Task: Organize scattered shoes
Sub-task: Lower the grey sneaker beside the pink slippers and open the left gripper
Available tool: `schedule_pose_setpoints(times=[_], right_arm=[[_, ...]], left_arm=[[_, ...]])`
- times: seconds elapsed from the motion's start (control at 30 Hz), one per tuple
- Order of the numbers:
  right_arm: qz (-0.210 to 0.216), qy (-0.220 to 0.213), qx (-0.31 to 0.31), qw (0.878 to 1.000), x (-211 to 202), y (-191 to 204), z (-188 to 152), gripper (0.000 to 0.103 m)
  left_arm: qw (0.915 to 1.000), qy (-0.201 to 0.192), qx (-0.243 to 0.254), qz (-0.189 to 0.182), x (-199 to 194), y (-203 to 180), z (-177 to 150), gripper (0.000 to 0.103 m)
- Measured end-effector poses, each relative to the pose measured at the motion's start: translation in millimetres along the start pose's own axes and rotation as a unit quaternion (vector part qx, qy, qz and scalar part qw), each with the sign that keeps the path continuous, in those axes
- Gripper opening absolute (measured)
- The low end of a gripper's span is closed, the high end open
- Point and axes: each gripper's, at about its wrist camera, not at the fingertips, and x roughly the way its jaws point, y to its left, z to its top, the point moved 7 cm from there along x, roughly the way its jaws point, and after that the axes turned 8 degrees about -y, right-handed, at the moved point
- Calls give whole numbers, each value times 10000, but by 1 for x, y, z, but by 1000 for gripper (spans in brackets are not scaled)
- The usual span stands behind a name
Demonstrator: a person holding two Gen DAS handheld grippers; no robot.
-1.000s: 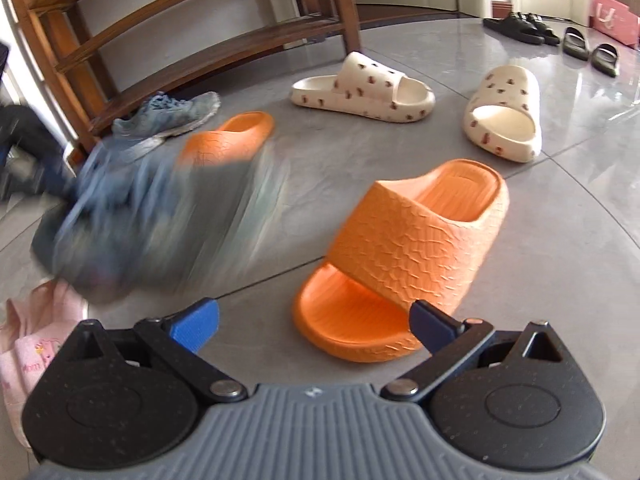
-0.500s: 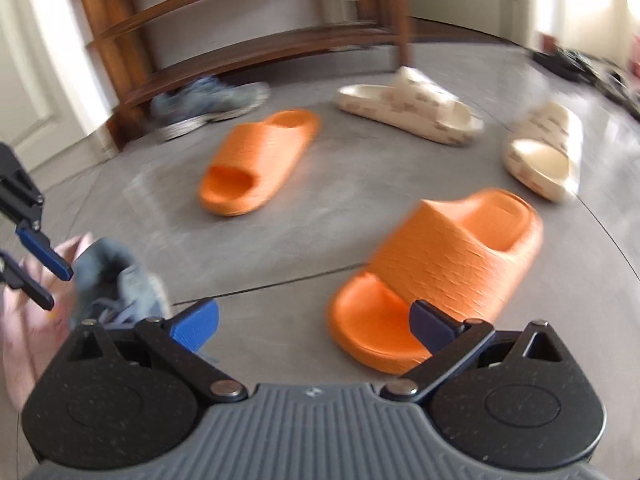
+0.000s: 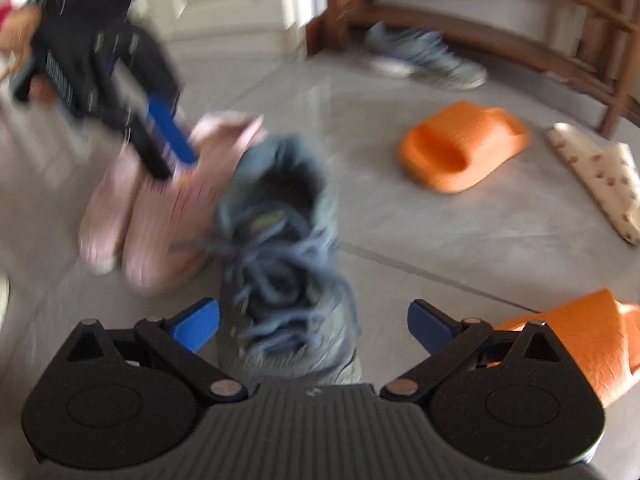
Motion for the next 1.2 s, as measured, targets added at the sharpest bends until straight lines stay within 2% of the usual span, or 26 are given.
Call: schedule_pose_setpoints(times=[0.1, 0.2, 0.3, 0.4, 0.53, 0.7, 0.87, 0.97, 1.0, 1.1, 1.2], right_arm=[[202, 308, -39, 9993, 13, 2, -7, 72], [311, 377, 118, 9987, 21, 7, -6, 70], [266, 247, 798, 9961, 32, 5, 0, 68], [229, 106, 1560, 9874, 48, 5, 11, 68], [226, 54, 2106, 9773, 63, 6, 23, 69], [193, -62, 1287, 9915, 77, 18, 45, 69], [345, 18, 1214, 9920, 78, 18, 48, 71], [381, -7, 1424, 9891, 68, 10, 49, 70], [378, -40, 1454, 9886, 62, 7, 50, 70], [429, -310, 1712, 9838, 31, -15, 44, 74], [390, -542, 1972, 9781, 15, -38, 42, 74]], left_arm=[[9999, -75, 92, 38, -1, -6, -3, 24], [9994, -139, 268, 177, -5, -9, -4, 24], [9987, -314, 249, 319, -15, -8, 0, 24], [9978, -447, 227, 444, -23, -6, 3, 24], [9964, -562, 290, 566, -32, -5, 4, 24], [9952, -676, 313, 633, -39, -6, 4, 24], [9918, -861, 439, 832, -41, -2, 11, 24], [9844, -1210, 363, 1227, -45, 14, 30, 25], [9814, -1296, 310, 1380, -45, 20, 36, 28], [9684, -1511, 221, 1971, -43, 40, 61, 28], [9573, -1609, -64, 2401, -38, 61, 95, 28]])
